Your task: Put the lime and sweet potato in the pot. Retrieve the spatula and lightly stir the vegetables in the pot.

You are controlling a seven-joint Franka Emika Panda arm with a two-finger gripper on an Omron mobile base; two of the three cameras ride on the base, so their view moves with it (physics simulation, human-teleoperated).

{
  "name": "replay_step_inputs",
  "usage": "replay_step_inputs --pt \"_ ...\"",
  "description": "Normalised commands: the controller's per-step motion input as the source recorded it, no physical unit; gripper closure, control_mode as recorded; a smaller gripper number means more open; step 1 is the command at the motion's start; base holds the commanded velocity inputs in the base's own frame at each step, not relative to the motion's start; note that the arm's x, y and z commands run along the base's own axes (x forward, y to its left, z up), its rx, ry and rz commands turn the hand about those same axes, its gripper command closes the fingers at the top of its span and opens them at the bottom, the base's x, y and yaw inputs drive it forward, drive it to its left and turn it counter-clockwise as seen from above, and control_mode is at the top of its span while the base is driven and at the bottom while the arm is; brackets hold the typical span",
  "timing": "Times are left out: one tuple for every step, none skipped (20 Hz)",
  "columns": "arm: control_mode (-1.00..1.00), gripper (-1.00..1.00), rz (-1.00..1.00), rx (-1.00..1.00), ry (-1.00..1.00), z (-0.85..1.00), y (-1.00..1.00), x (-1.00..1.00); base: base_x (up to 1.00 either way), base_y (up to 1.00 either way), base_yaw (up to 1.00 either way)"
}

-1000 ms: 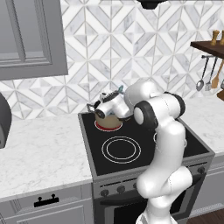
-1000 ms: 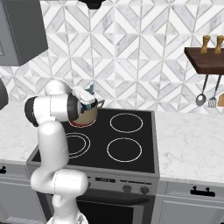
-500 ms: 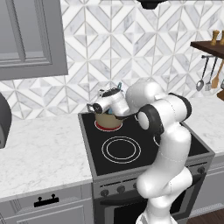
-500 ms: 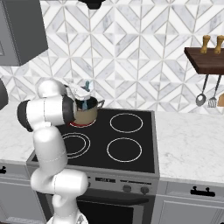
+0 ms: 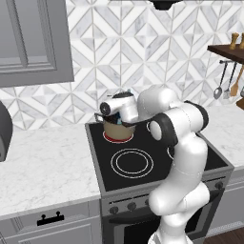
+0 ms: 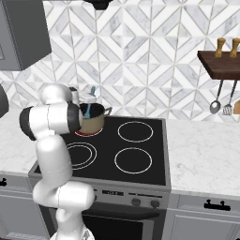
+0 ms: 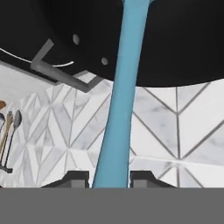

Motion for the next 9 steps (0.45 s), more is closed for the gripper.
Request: replay_step_inputs --pt "-1.0 1.0 0.0 -0.03 -0.03 -1.0 0.11 0.32 0.0 0.0 0.0" --pt "-1.0 1.0 0.0 -0.06 -0.08 -1.0 0.06 0.27 0.0 0.0 0.0" --pt "-1.0 1.0 0.0 -0.11 -0.16 -1.0 0.0 0.14 0.0 0.0 0.0" --pt "-1.0 1.0 0.0 -0.14 -0.21 -1.0 0.0 0.08 0.0 0.0 0.0" --pt "-1.0 1.0 0.0 -0.2 -0.29 -1.0 0.0 0.0 0.0 0.0 0.0" --pt "-1.0 1.0 0.0 -0.22 -0.33 -0.97 0.0 0.0 0.0 0.0 0.0" --pt "-1.0 1.0 0.0 -0.22 -0.33 -0.91 -0.02 0.0 0.0 0.0 0.0" --pt "-1.0 1.0 0.0 -0.23 -0.35 -0.88 -0.03 0.0 0.0 0.0 0.0" --pt "-1.0 1.0 0.0 -0.23 -0.35 -0.86 -0.04 0.0 0.0 0.0 0.0"
